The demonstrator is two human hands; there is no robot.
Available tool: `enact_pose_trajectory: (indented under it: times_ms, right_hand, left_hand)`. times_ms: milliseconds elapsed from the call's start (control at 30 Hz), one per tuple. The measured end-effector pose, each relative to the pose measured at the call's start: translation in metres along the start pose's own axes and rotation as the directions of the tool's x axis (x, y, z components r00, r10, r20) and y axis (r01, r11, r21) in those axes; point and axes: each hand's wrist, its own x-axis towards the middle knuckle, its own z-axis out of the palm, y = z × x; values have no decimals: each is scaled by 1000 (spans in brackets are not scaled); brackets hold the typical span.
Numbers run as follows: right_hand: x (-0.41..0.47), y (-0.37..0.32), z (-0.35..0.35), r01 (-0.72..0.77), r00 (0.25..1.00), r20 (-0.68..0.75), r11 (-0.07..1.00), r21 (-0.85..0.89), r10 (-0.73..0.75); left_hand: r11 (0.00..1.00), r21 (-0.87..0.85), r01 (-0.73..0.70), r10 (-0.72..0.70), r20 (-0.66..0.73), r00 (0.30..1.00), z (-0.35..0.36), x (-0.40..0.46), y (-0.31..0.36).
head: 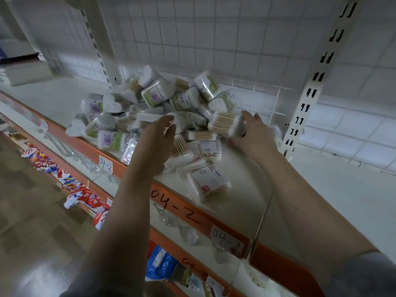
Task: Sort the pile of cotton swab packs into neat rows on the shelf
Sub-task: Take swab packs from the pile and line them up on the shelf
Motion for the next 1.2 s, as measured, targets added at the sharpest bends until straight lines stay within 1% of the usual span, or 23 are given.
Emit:
enact_pose_trajectory:
  times_ms: [100, 267, 400, 500, 567, 667, 767, 800, 900, 1000, 1100, 1200]
  right_hand:
    - [3, -2, 6, 15, 998, -64, 999, 34, -13]
    - [1, -6, 3, 64, 982, -189, 979, 192, -27]
    - [-7, -4, -11, 7, 961, -259, 929, 371, 96]
    - [-17, 0, -22, -22, 926, -330, 897, 441, 184]
    - [-27, 3, -30, -44, 893, -368, 867, 497, 257]
    - [-43, 9, -39, -54, 828, -409, 781, 623, 384]
    - [-59, 18, -47, -42, 771, -379, 635, 771, 512]
    - [-64, 23, -48, -49, 755, -373, 613, 788, 539]
    - [-79, 42, -49, -107, 690, -388, 616, 780, 611]
    - [-93, 58, -47, -188, 634, -383, 614, 766, 672]
    - [-103, 66, -46, -232, 612, -392, 630, 741, 687]
    - [-107, 68, -45, -242, 608, -376, 615, 751, 699]
  left_hand:
    - [999, 16, -41, 41, 7, 999, 3, 12, -3]
    - [990, -4, -139, 139, 39, 989, 7, 35, 0]
    - [967, -55, -248, 250, 36, 968, 11, 52, 7]
    - [929, -75, -362, 364, 28, 931, 19, 60, 16]
    - [915, -93, -392, 397, 47, 917, 26, 62, 24]
    - [911, -172, -375, 394, 92, 915, 41, 58, 40]
    - [883, -268, -386, 433, 143, 890, 58, 51, 55]
    - [878, -289, -383, 441, 173, 881, 63, 48, 61]
    - [879, -309, -363, 441, 240, 865, 80, 45, 72]
    - [913, -272, -304, 382, 305, 873, 97, 46, 83]
    - [942, -216, -257, 323, 372, 870, 112, 45, 94]
    - [955, -122, -272, 298, 432, 851, 122, 44, 97]
